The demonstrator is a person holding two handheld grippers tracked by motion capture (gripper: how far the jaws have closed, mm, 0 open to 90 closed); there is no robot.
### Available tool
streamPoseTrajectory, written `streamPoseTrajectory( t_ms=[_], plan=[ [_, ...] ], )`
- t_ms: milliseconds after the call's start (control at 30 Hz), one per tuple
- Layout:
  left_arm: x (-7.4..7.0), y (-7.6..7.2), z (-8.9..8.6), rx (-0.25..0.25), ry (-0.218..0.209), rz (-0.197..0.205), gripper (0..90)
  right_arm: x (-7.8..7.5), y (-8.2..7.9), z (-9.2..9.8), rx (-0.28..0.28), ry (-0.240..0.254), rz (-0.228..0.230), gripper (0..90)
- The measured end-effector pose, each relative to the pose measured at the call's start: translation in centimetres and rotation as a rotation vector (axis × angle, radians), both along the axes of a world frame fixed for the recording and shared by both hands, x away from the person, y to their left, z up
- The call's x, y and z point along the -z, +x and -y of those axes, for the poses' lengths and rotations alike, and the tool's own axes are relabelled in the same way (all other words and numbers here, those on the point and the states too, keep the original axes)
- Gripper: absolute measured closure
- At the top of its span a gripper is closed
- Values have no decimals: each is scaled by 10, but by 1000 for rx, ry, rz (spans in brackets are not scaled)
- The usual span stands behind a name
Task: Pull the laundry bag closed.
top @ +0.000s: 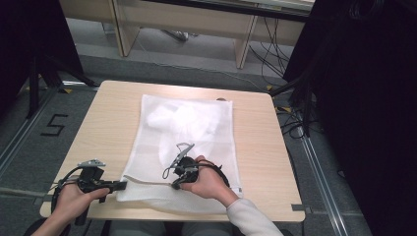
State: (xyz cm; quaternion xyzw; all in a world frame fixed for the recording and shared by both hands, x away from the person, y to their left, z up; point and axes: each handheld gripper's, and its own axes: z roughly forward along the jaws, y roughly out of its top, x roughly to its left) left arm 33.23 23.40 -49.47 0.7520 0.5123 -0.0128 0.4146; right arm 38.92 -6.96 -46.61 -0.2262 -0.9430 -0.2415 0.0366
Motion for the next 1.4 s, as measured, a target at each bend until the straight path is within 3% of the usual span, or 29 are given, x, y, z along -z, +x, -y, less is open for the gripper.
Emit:
streamPoseTrajectory(
  t_ms=[967,1233,1267,1400],
  plan=[
    [0,0,1,3,16,-1,862,-1,0,17,29,-7,0,878],
    [0,0,1,5,16,0,862,-1,-2,22,59,-14,-21,878],
    [0,0,1,3,16,0,862,0,0,23,36,-9,-2,878],
    [0,0,1,2,13,1,862,-1,1,25,41,-8,-3,878]
  ],
)
